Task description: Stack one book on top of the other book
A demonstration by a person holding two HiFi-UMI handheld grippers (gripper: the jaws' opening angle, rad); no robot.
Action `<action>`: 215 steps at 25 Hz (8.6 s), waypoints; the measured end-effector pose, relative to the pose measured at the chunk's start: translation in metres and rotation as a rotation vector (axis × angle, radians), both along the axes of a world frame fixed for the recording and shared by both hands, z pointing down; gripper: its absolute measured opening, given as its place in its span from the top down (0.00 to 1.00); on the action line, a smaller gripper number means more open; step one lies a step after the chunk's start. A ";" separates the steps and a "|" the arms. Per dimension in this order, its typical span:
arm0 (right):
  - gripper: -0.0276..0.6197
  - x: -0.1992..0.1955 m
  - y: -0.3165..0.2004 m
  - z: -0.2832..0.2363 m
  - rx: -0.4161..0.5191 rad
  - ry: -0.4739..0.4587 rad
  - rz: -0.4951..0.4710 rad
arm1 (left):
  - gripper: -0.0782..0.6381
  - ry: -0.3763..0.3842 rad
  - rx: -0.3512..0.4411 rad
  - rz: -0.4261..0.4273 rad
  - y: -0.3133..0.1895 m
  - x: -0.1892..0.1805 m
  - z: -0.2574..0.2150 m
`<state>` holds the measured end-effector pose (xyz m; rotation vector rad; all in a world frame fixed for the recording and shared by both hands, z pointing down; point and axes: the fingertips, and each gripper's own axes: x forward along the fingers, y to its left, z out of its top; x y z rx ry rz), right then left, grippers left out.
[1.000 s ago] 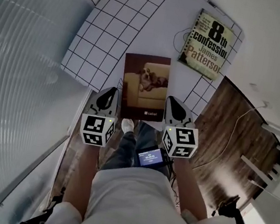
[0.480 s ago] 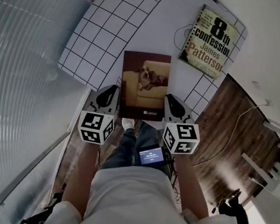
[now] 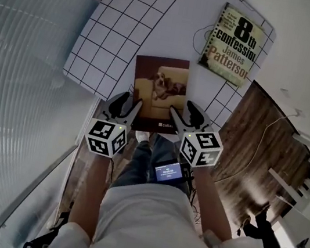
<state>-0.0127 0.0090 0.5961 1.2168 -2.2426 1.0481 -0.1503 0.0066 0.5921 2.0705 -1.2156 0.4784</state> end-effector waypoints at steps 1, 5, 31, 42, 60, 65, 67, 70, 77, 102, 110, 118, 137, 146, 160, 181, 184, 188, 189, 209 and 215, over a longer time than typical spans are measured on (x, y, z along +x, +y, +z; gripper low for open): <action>0.56 -0.001 -0.001 0.000 -0.002 -0.002 -0.002 | 0.63 -0.004 -0.001 0.004 0.000 0.001 0.000; 0.58 -0.004 0.000 0.006 -0.022 0.016 -0.023 | 0.63 -0.023 -0.016 0.021 0.001 0.002 0.005; 0.72 -0.006 0.001 -0.003 -0.049 -0.028 -0.012 | 0.69 -0.033 -0.045 0.036 0.000 0.007 -0.002; 0.72 -0.014 -0.009 -0.032 0.015 -0.021 -0.033 | 0.69 -0.042 -0.009 0.018 -0.009 0.000 -0.029; 0.73 -0.015 -0.020 -0.065 0.056 -0.067 0.015 | 0.69 -0.070 0.053 0.049 -0.025 -0.002 -0.068; 0.73 -0.002 -0.026 -0.069 0.058 -0.063 0.051 | 0.69 -0.063 0.061 0.081 -0.035 0.011 -0.072; 0.73 0.004 -0.027 -0.071 0.062 -0.061 0.065 | 0.69 -0.060 0.064 0.096 -0.039 0.017 -0.074; 0.73 0.014 -0.029 -0.073 0.067 -0.066 0.090 | 0.69 -0.062 0.071 0.122 -0.044 0.028 -0.077; 0.73 0.039 -0.033 -0.077 0.062 -0.078 0.150 | 0.69 -0.063 0.077 0.172 -0.056 0.055 -0.082; 0.73 0.120 -0.052 -0.078 0.063 -0.100 0.205 | 0.69 -0.096 0.112 0.246 -0.086 0.139 -0.089; 0.73 0.143 -0.064 -0.081 0.054 -0.084 0.246 | 0.70 -0.067 0.122 0.276 -0.104 0.162 -0.092; 0.73 0.153 -0.083 -0.077 0.044 -0.081 0.282 | 0.70 -0.054 0.113 0.304 -0.126 0.173 -0.089; 0.73 0.172 -0.125 -0.061 0.013 -0.040 0.369 | 0.71 -0.005 0.069 0.378 -0.169 0.192 -0.067; 0.73 0.178 -0.141 -0.050 0.026 -0.029 0.402 | 0.72 0.004 0.080 0.410 -0.187 0.197 -0.054; 0.73 0.194 -0.172 -0.046 -0.022 -0.016 0.408 | 0.72 0.019 0.033 0.369 -0.216 0.212 -0.047; 0.73 0.204 -0.197 -0.039 -0.029 0.000 0.407 | 0.72 0.020 0.022 0.365 -0.238 0.222 -0.039; 0.73 0.206 -0.198 -0.037 -0.032 0.003 0.414 | 0.72 0.018 0.032 0.389 -0.239 0.224 -0.039; 0.72 0.205 -0.199 -0.035 -0.040 0.024 0.391 | 0.72 0.037 0.023 0.398 -0.239 0.222 -0.039; 0.72 0.205 -0.200 -0.035 -0.041 0.039 0.385 | 0.72 0.033 0.022 0.405 -0.239 0.222 -0.039; 0.70 0.208 -0.200 -0.037 -0.018 0.169 0.361 | 0.71 -0.019 0.008 0.423 -0.235 0.224 -0.038; 0.70 0.207 -0.199 -0.038 -0.014 0.177 0.372 | 0.71 -0.023 0.007 0.417 -0.236 0.221 -0.041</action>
